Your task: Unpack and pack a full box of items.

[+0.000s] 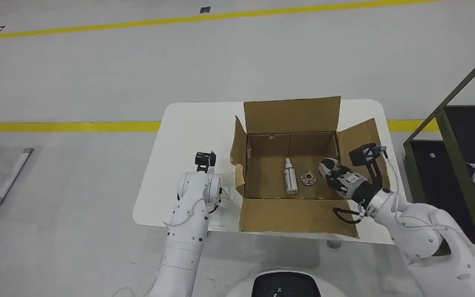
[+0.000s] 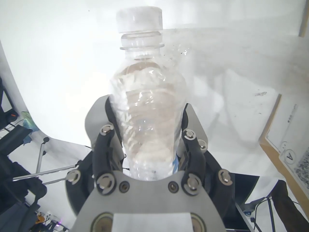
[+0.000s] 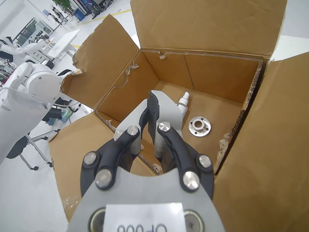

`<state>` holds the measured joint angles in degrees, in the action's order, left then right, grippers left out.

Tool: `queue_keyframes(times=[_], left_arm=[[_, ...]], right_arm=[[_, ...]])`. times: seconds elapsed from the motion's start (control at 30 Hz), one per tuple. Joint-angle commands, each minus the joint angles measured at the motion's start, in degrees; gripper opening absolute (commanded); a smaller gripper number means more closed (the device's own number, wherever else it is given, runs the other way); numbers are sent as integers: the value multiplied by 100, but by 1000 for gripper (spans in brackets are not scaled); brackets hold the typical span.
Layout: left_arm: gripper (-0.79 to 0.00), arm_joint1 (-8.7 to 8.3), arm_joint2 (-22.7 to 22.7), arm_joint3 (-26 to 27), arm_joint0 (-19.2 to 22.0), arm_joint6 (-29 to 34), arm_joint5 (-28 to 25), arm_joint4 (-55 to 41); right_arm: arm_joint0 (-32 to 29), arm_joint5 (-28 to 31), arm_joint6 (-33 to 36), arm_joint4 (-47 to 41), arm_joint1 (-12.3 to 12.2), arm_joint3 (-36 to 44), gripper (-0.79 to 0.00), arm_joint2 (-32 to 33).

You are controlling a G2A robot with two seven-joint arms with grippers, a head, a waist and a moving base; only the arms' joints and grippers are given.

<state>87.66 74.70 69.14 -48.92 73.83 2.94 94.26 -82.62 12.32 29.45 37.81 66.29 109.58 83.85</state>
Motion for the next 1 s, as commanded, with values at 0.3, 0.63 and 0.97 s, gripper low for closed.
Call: queue_keyframes(times=[0.3,0.63,0.97], left_arm=[[0,-29,96,749,-260,133,206,95],[0,-33,98,828,-298,135,226,126],[0,-33,98,828,-298,135,226,126]], right_arm=[[461,-565,610,-405,26,-103,-785,-342],[1458,-2402,630,885,229,-558,-785,-1717],[1458,-2402,630,885,229,-558,-785,-1717]])
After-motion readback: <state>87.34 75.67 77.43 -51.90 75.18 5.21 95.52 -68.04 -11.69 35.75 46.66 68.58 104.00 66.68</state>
